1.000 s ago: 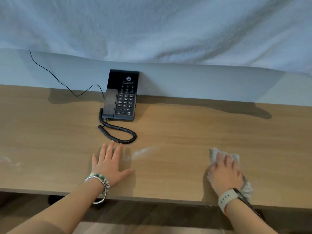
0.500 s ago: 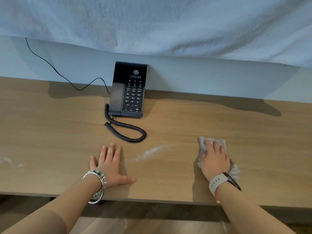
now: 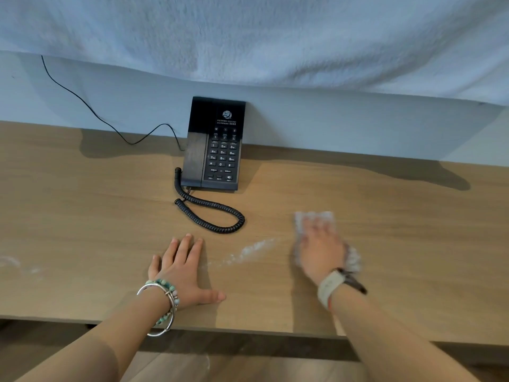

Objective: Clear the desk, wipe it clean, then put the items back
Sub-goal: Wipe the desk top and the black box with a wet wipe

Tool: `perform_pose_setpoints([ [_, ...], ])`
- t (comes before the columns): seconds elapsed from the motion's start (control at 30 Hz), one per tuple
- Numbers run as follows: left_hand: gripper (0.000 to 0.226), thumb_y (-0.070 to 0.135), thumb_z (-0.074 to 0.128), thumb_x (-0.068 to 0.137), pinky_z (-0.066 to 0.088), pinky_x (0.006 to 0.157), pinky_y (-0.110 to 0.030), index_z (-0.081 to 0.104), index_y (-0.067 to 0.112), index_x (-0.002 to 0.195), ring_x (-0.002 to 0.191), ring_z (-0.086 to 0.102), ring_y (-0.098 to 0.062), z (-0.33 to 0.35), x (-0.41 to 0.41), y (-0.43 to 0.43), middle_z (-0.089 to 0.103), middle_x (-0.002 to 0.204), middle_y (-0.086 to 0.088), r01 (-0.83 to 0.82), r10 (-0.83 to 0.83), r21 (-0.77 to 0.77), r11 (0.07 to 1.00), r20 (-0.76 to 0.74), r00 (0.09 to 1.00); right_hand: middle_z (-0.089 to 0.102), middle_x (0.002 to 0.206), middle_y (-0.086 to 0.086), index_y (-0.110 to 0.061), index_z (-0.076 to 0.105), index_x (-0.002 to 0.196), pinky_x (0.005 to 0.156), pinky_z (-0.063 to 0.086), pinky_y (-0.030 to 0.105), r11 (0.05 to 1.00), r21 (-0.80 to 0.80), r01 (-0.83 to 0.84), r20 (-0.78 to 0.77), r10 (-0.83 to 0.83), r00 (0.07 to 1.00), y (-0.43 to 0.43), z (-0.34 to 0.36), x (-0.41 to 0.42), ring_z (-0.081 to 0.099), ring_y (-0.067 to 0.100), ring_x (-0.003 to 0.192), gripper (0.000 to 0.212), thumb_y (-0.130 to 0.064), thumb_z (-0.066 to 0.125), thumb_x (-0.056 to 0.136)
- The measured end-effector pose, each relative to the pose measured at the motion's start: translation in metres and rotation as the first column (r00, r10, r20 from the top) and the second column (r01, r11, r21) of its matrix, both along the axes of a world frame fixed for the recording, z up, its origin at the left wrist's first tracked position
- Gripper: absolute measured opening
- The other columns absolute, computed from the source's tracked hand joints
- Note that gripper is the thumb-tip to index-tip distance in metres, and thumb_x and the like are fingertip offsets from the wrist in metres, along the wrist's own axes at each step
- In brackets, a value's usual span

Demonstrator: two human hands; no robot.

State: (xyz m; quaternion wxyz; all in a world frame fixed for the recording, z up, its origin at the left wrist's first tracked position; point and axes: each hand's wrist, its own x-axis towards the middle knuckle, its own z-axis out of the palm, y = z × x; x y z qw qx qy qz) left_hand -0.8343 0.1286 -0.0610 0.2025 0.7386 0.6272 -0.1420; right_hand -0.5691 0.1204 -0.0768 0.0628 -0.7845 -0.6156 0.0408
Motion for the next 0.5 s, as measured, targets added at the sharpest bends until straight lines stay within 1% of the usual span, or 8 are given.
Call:
perform_pose_setpoints([
  [0.07,0.123,0.082,0.054,0.061,0.001,0.117,-0.049,-0.017,0.030,0.147,0.143,-0.017,-0.021,0.001,0.000,0.000,-0.022,0.154,0.007,0.001,-0.001,-0.006,1.000,0.007,1.000,0.043,0.145,0.002,-0.022,0.045,0.137,0.100,0.042,0.048,0.914,0.048,-0.403,0.020,0.402,0.915,-0.021,-0.005,-0.052,0.041,0.028,0.133,0.055,-0.029,0.026,0.086],
  [0.13,0.124,0.082,0.054,0.060,0.001,0.117,-0.049,-0.017,0.030,0.147,0.143,-0.017,-0.021,0.002,-0.001,-0.001,-0.022,0.154,0.007,0.004,-0.003,-0.001,1.000,0.011,1.000,0.042,0.144,-0.008,-0.029,0.042,0.137,0.102,0.040,0.040,0.806,0.054,-0.590,0.008,0.590,0.807,-0.047,0.001,-0.067,0.042,0.016,0.132,0.049,-0.029,0.033,0.089],
  [0.17,0.124,0.082,0.054,0.060,0.001,0.117,-0.048,-0.017,0.030,0.147,0.143,-0.017,-0.021,0.002,-0.001,-0.001,-0.022,0.154,0.007,0.003,-0.003,0.002,1.000,0.014,1.000,0.046,0.142,-0.008,-0.030,0.039,0.137,0.100,0.042,0.040,0.793,0.066,-0.606,0.011,0.606,0.795,-0.047,0.006,-0.056,0.046,0.015,0.130,0.050,-0.030,0.033,0.088],
  [0.23,0.124,0.082,0.055,0.060,0.001,0.117,-0.048,-0.016,0.031,0.147,0.143,-0.016,-0.020,0.002,0.000,-0.001,-0.022,0.154,0.008,-0.004,0.003,0.010,1.000,0.015,1.000,0.050,0.139,0.001,-0.026,0.036,0.137,0.089,0.050,0.044,0.881,0.062,-0.468,0.070,0.464,0.883,-0.027,0.002,-0.012,0.052,0.023,0.124,0.052,-0.026,0.031,0.085],
  [0.33,0.124,0.082,0.055,0.060,0.002,0.117,-0.048,-0.016,0.031,0.147,0.143,-0.017,-0.020,0.003,-0.001,-0.001,-0.022,0.154,0.009,-0.005,0.005,0.005,1.000,0.001,1.000,0.032,0.151,0.004,-0.024,0.031,0.144,0.101,0.041,0.046,0.997,-0.051,0.060,-0.011,-0.061,0.998,0.006,-0.002,0.039,0.032,0.027,0.138,0.049,-0.027,0.026,0.096],
  [0.37,0.124,0.082,0.055,0.060,0.001,0.116,-0.048,-0.016,0.031,0.147,0.143,-0.017,-0.020,0.003,-0.001,-0.001,-0.022,0.154,0.009,-0.006,0.006,0.000,1.000,0.000,1.000,0.035,0.150,0.006,-0.022,0.034,0.144,0.100,0.041,0.047,0.994,-0.068,0.083,-0.024,-0.085,0.996,0.006,-0.002,0.030,0.034,0.029,0.137,0.050,-0.029,0.025,0.094],
  [0.43,0.124,0.082,0.055,0.060,0.001,0.116,-0.048,-0.016,0.031,0.147,0.143,-0.017,-0.020,0.003,0.000,-0.002,-0.023,0.154,0.008,-0.003,0.003,-0.004,1.000,0.002,1.000,0.051,0.137,0.007,-0.021,0.048,0.136,0.088,0.050,0.047,0.991,-0.025,-0.133,-0.020,0.133,0.991,-0.014,-0.008,-0.016,0.050,0.032,0.124,0.056,-0.031,0.030,0.084],
  [0.5,0.123,0.081,0.055,0.061,0.001,0.116,-0.048,-0.016,0.030,0.147,0.143,-0.017,-0.020,0.004,0.000,-0.001,-0.023,0.154,0.008,-0.004,0.004,-0.013,1.000,0.009,1.000,0.052,0.138,-0.003,-0.028,0.048,0.133,0.094,0.048,0.041,0.880,0.019,-0.474,-0.021,0.474,0.880,-0.044,-0.002,-0.065,0.050,0.022,0.126,0.052,-0.031,0.032,0.084],
])
